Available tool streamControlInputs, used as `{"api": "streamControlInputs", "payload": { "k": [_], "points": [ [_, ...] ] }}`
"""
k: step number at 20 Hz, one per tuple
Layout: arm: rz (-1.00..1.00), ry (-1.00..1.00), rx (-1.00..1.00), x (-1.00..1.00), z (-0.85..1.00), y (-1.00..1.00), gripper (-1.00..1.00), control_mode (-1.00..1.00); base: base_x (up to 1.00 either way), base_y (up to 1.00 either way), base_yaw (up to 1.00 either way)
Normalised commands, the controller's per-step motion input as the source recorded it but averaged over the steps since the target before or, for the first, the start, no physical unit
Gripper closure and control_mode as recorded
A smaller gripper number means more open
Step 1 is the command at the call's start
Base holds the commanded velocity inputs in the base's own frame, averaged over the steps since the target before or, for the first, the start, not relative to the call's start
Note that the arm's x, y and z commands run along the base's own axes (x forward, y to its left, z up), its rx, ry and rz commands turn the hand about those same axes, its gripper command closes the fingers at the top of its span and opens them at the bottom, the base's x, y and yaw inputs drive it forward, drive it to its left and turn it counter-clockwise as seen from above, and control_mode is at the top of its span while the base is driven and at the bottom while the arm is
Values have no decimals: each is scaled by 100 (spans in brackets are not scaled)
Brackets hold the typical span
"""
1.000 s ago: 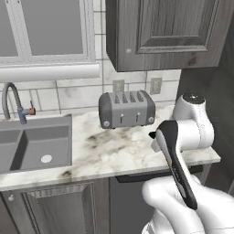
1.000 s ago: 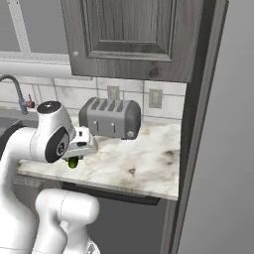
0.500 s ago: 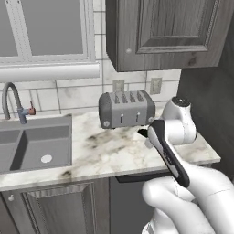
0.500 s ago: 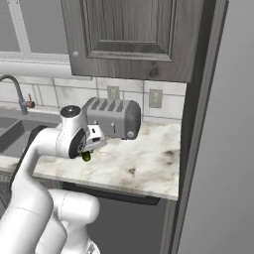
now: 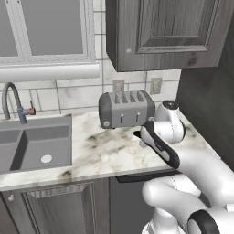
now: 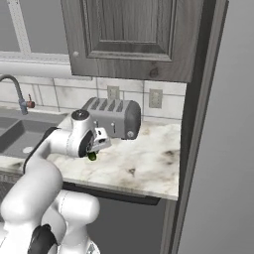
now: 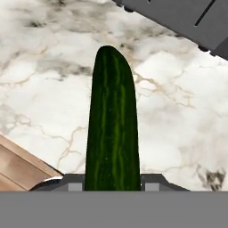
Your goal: Open the fridge, remove the apple, cucumber, and chicken drumstick, and place them on any counter.
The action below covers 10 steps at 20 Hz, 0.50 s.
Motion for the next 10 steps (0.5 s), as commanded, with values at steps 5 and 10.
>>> {"api": "streamControlInputs", "payload": {
  "k": [5, 10],
  "points": [
    [0, 1, 0, 22, -51, 2, 100, -100, 0, 0, 0],
    [0, 0, 0, 35, -54, 0, 100, -100, 0, 0, 0]
  ]
}}
